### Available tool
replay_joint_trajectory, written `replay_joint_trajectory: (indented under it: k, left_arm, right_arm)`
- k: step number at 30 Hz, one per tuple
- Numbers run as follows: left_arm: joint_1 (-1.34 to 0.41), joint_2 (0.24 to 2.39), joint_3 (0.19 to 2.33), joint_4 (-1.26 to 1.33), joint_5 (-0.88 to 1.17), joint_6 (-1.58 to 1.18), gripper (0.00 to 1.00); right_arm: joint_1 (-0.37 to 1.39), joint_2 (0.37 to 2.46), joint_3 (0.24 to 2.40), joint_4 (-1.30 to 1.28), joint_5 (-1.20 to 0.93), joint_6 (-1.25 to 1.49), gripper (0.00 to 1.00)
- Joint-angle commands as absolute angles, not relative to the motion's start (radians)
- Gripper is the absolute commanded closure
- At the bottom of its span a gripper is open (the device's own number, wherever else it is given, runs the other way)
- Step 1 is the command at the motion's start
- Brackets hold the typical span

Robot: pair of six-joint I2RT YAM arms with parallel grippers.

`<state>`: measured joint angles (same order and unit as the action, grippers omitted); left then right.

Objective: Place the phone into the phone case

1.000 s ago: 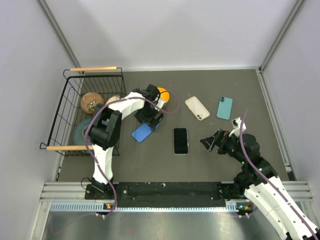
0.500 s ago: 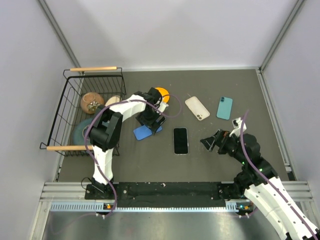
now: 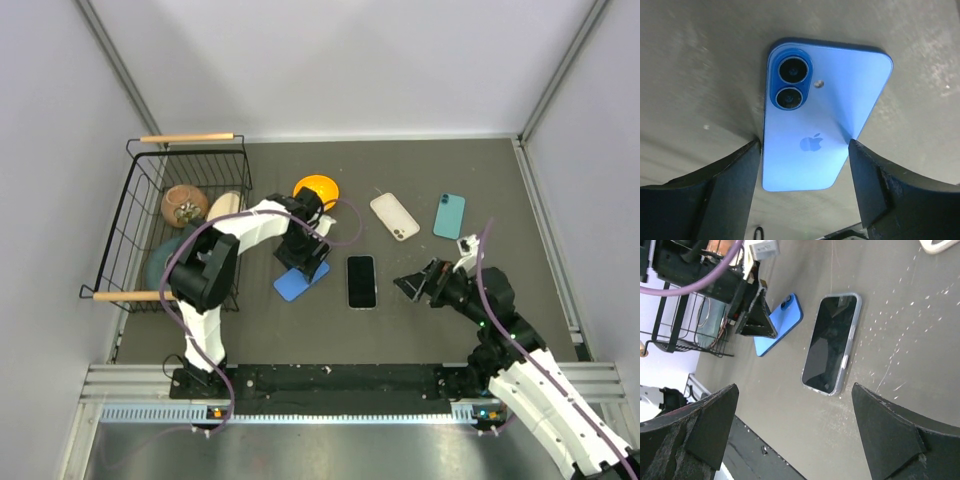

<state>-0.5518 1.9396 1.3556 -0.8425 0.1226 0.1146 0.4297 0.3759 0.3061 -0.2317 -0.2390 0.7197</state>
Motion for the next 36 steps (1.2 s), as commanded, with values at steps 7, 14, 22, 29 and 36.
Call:
replay_joint_trajectory:
  k: [7, 14, 22, 29, 36]
  left_arm:
    - [-0.555, 1.801, 1.269, -0.811, 0.345, -0.028, 0.45]
    - [-0.65, 1.758, 1.238, -0.796, 0.172, -0.021, 0.01]
    - [-0.824, 1.758, 1.23, -0.776, -0.052, -0.231, 0.01]
    - [-0.879, 1.766, 1.227, -0.758, -0.08, -0.301, 0.02]
    - [-0.899, 1.796, 1.198, -0.724, -0.071, -0.318, 0.01]
  right_arm:
    - [0.431, 0.532, 0.184, 0.13, -0.403, 0.864, 0.09]
    - [0.433, 0.433, 0.21, 0.022, -0.348, 0.845, 0.09]
    - [0.433, 0.374, 0.248, -0.115, -0.278, 0.808, 0.08]
    - [0.433, 0.353, 0.236, -0.136, -0.264, 0.808, 0.08]
    - [0.431, 0.322, 0.241, -0.155, -0.25, 0.811, 0.08]
